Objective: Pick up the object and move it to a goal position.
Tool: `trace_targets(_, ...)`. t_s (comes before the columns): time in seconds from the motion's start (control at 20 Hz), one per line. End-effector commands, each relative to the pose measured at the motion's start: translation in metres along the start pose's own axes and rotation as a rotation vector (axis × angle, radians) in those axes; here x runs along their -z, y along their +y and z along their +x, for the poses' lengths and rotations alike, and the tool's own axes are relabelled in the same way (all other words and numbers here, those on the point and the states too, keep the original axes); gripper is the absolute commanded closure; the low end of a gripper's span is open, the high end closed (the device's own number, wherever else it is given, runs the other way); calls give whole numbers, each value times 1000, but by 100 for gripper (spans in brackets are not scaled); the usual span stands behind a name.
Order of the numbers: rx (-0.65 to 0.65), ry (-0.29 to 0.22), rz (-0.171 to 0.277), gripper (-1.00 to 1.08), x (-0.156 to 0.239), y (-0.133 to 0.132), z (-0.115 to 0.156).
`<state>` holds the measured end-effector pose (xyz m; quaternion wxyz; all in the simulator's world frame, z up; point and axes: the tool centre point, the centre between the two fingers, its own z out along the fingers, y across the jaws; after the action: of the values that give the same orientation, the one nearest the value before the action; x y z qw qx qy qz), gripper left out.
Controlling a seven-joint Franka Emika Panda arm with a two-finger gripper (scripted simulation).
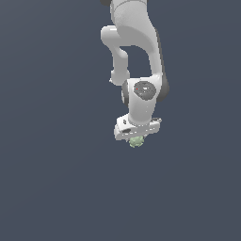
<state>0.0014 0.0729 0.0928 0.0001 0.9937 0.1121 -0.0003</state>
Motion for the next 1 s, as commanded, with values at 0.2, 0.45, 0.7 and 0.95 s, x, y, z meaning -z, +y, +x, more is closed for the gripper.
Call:
trace_targets(0.2,0,1,0,108,64,14,-6)
trace_targets(0.45,0,1,1,108,124,27,-11)
trace_targets(0.7,1,1,1,108,183,40,-16)
trace_targets(0.95,1,1,1,108,239,52,-20)
